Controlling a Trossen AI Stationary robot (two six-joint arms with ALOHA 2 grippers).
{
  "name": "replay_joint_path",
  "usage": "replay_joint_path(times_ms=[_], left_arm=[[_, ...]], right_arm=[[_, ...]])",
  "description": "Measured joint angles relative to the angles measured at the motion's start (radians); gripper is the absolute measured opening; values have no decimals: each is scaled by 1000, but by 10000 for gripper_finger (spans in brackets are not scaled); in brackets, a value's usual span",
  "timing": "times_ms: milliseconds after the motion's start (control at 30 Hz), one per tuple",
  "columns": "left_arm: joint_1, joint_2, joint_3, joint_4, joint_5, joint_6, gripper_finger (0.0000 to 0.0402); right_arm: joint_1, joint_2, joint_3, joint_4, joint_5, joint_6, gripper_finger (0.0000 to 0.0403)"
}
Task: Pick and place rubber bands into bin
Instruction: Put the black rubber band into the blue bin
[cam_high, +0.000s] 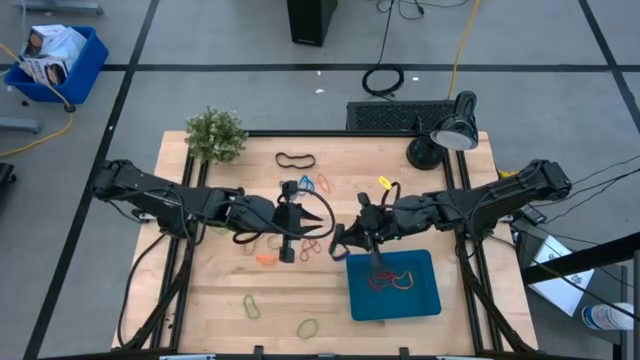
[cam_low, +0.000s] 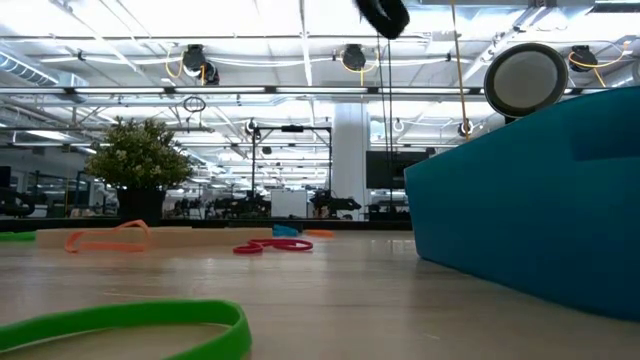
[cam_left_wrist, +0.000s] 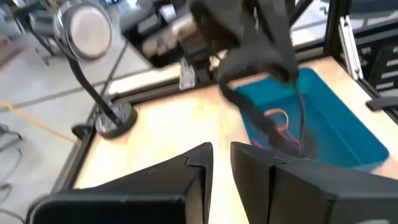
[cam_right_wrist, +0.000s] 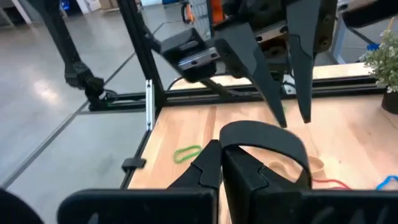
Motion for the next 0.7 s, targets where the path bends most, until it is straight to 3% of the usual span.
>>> replay_joint_path(times_ms=[200, 367, 500, 700], left_arm=[[0, 0, 0, -82, 0, -63, 65], [0, 0, 0, -89, 0, -93, 65], [4, 0, 0, -88, 0, -92, 65], [18, 0, 0, -86, 0, -114, 65]], right_arm=[[28, -69, 0, -227, -1, 131, 1], [64, -92, 0, -432, -107, 342, 0], [106, -75, 0, -512, -178, 473, 0], [159, -10, 0, -626, -176, 571, 0]])
